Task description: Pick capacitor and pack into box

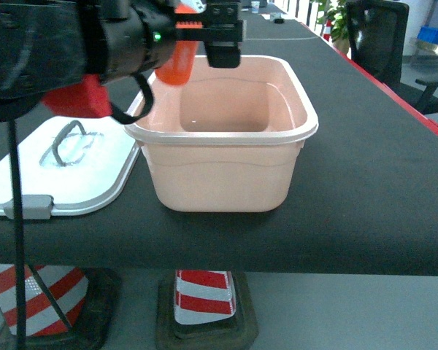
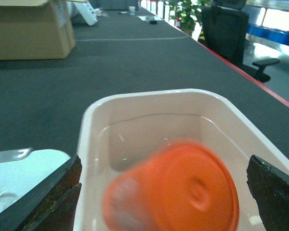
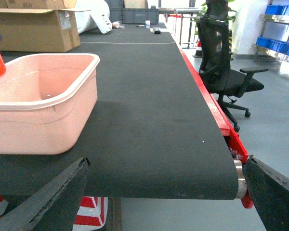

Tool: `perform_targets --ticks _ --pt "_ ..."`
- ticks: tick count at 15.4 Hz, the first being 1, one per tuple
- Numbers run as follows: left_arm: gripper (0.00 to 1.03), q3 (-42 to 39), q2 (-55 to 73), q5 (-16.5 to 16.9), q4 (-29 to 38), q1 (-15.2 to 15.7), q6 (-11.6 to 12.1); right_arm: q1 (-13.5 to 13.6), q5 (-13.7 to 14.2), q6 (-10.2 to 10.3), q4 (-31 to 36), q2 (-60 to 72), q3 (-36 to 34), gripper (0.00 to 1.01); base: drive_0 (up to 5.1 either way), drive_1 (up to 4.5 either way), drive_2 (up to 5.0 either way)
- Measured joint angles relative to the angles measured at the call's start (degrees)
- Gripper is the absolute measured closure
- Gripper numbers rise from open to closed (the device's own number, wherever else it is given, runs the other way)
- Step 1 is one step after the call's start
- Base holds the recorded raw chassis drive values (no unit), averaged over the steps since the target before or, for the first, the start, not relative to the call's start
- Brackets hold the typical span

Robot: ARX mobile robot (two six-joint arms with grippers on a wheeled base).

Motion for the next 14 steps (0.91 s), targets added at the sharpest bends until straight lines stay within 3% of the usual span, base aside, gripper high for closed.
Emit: perform_targets --ticks 2,3,8,10,14 --pt "0.05 -3.87 -6.69 0.44 0.70 8.81 -1.88 0.02 -0.02 0.00 0.02 0.00 0.00 0.03 0.0 0.00 0.0" --pt "0.05 -3.89 -7.13 2.32 1.57 13.05 -2.75 0.02 -0.02 0.00 0.02 0.00 0.00 0.03 0.0 0.00 0.0" --pt "0.05 -1.27 2.01 4.92 0.87 23.52 -1.55 0.02 -0.02 0.00 0.02 0.00 0.00 0.03 0.0 0.00 0.0" --pt "0.05 1.42 7.39 5.81 -1.42 26.05 -0.94 0.02 -0.02 0.02 0.02 0.00 0.00 0.03 0.0 0.00 0.0" --pt "0.05 9.70 18.71 8.68 -6.69 25.53 1.05 0.02 -0.02 0.00 0.02 0.00 0.00 0.03 0.0 0.00 0.0"
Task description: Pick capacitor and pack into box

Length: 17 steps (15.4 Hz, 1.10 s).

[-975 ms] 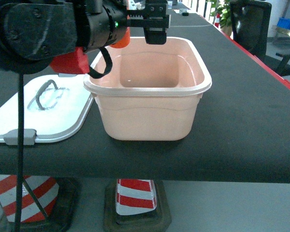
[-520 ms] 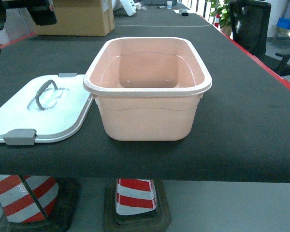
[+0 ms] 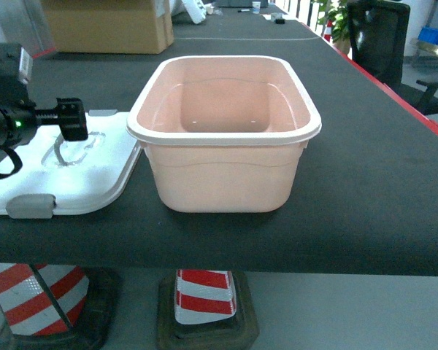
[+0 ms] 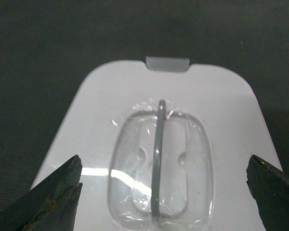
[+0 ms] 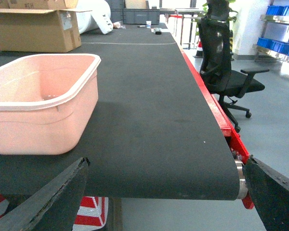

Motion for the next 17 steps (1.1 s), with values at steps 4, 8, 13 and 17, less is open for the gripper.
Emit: perform_targets --ticks 4,8,13,17 --pt "0.05 6.08 7.76 -0.66 -5.38 0.50 0.39 0.00 0.00 0.00 -0.02 0.00 0.00 0.03 0.0 0.00 0.0" --pt "0.46 6.16 7.87 -0.55 -4.92 0.04 0.61 0.00 0.00 0.00 0.00 0.00 0.00 0.03 0.0 0.00 0.0" --pt "1.00 4.59 6.91 -1.14 -3.58 0.17 2.23 0.00 0.00 0.00 0.00 0.00 0.00 0.03 0.0 0.00 0.0" --pt "1.01 3.34 2.73 -1.09 -4.28 0.20 2.40 0.00 0.00 0.00 0.02 0.00 0.00 0.03 0.0 0.00 0.0"
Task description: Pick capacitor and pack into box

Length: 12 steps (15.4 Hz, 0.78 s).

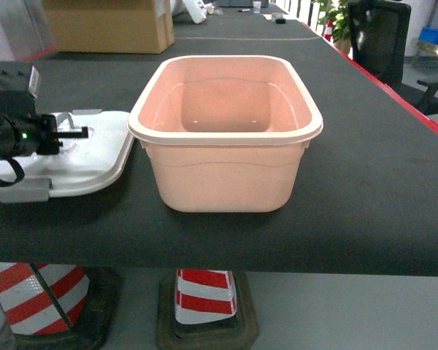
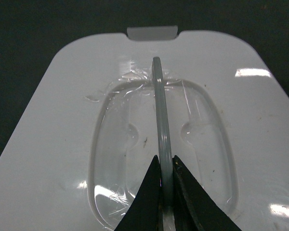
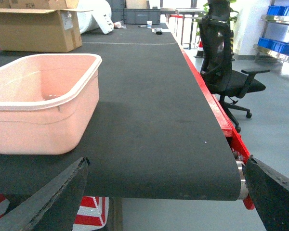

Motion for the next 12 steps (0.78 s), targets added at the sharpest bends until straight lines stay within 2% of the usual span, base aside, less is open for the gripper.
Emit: perform_targets --ticks 4,7,9,12 --pt "1.01 0.17 -8.79 -2.32 -2.95 0.28 -0.09 0.00 0.00 0.00 -0.02 0.00 0.00 0.03 0.0 0.00 0.0" --pt "1.01 0.98 -16.20 -4.87 -5.90 -1.27 -1.16 0.00 0.02 0.00 -0.02 0.00 0.00 0.03 0.0 0.00 0.0" --pt "1.01 0.98 -20.28 -6.95 -8.26 -4.96 -3.67 0.00 0.00 0.00 0.00 0.00 0.00 0.03 0.0 0.00 0.0" --pt "1.01 1.01 -22.16 -8.44 -9.07 -11.91 -5.11 0.00 0.00 0.00 -0.02 0.00 0.00 0.03 0.0 0.00 0.0"
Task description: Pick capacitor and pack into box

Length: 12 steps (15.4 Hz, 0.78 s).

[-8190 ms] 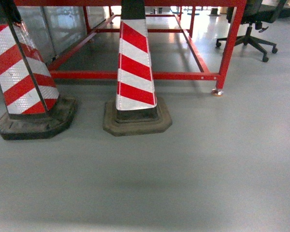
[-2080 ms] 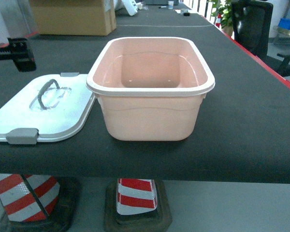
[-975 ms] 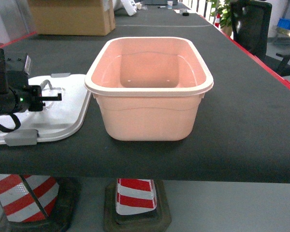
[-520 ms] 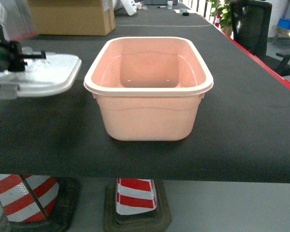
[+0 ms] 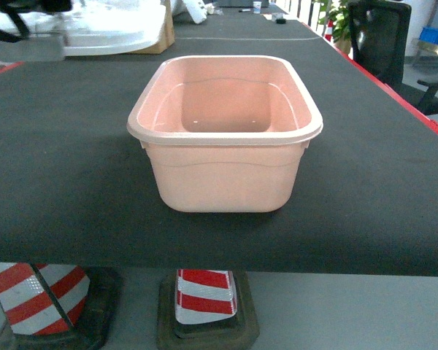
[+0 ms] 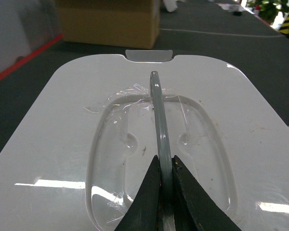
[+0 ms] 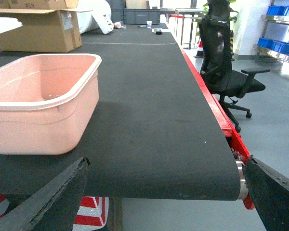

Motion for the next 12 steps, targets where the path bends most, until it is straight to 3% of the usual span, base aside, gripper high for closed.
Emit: perform_targets --ticks 2,4,8,12 --pt "1.01 1.11 -0.02 -1.88 -1.60 -5.57 -0.61 0.00 0.00 0.00 0.00 0.00 0.00 0.03 0.0 0.00 0.0" --pt "1.01 6.32 2.47 -5.64 -2.58 -14.40 -1.51 0.00 0.00 0.00 0.00 0.00 0.00 0.03 0.0 0.00 0.0" --pt "1.01 7.67 7.04 -8.26 -3.98 -19.34 -2.60 0.00 0.00 0.00 0.00 0.00 0.00 0.03 0.0 0.00 0.0" --pt "1.01 8.41 10.14 -11.30 -4.79 -21.88 -3.28 0.00 0.00 0.00 0.00 0.00 0.00 0.03 0.0 0.00 0.0"
